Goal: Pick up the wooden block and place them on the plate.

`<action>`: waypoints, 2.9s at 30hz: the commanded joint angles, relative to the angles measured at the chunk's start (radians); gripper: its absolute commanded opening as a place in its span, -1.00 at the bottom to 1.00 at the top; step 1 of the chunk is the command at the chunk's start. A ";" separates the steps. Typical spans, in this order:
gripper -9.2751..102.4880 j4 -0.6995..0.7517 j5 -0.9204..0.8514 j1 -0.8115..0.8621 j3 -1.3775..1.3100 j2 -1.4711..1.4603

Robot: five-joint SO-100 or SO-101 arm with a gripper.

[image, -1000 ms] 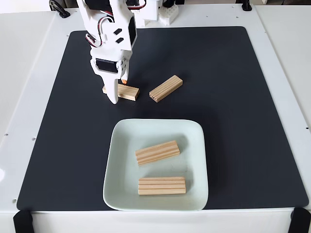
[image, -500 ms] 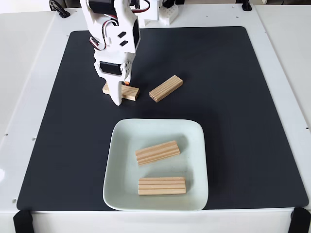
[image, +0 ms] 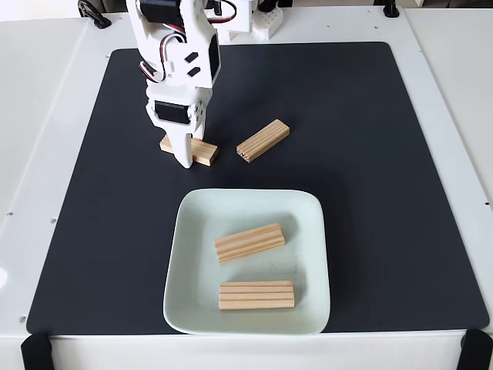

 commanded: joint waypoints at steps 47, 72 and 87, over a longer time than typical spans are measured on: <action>-0.84 -0.380 -0.008 -0.296 -0.782 -0.259; -0.41 -0.074 -0.009 -0.296 -0.770 -0.117; -0.84 0.054 -0.463 -0.302 0.109 0.558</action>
